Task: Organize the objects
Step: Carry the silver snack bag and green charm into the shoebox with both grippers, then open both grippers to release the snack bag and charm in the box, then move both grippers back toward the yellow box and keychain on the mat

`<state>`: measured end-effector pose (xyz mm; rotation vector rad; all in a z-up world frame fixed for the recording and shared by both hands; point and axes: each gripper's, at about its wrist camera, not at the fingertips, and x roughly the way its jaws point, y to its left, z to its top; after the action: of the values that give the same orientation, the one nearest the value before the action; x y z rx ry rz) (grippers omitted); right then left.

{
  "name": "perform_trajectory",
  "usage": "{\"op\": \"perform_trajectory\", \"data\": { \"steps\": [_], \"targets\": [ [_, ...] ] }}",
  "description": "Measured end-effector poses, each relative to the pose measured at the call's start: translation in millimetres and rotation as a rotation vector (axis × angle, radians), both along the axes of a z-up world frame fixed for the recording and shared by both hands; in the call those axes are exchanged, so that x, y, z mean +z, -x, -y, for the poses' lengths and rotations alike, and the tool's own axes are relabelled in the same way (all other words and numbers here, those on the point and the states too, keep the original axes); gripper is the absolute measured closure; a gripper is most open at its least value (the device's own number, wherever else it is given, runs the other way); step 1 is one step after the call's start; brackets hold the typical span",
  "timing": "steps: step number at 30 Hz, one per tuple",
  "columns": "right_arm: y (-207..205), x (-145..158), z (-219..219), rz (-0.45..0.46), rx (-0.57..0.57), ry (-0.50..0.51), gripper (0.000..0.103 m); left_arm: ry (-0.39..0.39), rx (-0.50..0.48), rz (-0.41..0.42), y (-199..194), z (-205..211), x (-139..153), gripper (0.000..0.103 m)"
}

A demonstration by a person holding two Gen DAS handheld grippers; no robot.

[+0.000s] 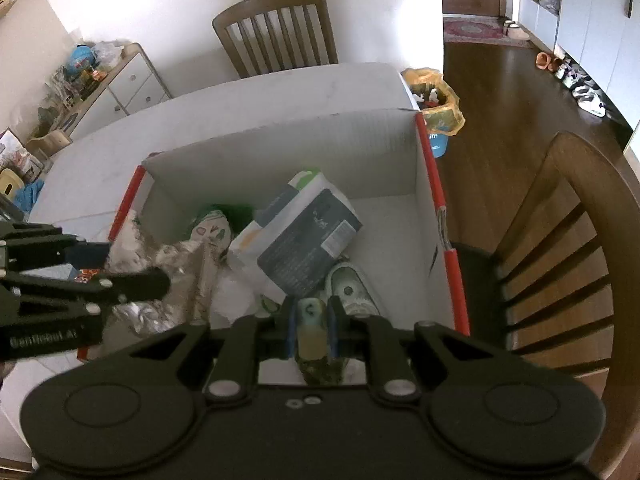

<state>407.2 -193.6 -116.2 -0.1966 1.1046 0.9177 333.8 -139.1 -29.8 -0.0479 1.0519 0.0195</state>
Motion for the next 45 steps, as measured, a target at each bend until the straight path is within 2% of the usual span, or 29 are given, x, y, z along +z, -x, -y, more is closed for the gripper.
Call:
{"op": "perform_trajectory", "data": {
  "steps": [12,23,26,29,31,40,45],
  "targets": [
    [-5,-15,-8,-0.021,0.06,0.059,0.089,0.045,-0.039,-0.084,-18,17,-37,0.065],
    [-8,-21,-5,-0.032,0.037,0.084,0.078,0.069,-0.015,-0.101,-17,8,-52,0.065],
    [-7,-17,-2,-0.027,0.029,0.076,0.076,0.075,-0.008,-0.094,-14,5,-52,0.064],
    [-4,-12,1,-0.016,0.029,0.065,0.075,0.08,-0.004,-0.077,-9,4,-53,0.052],
    [-2,-8,1,-0.002,0.03,0.06,0.07,0.086,-0.004,-0.058,-6,2,-51,0.043],
    [11,10,9,0.03,0.019,0.037,0.066,0.133,-0.005,-0.005,14,-1,-40,0.039],
    [24,24,9,0.052,0.015,0.026,0.065,0.138,0.01,0.054,32,-9,-24,0.039]
  ]
}}
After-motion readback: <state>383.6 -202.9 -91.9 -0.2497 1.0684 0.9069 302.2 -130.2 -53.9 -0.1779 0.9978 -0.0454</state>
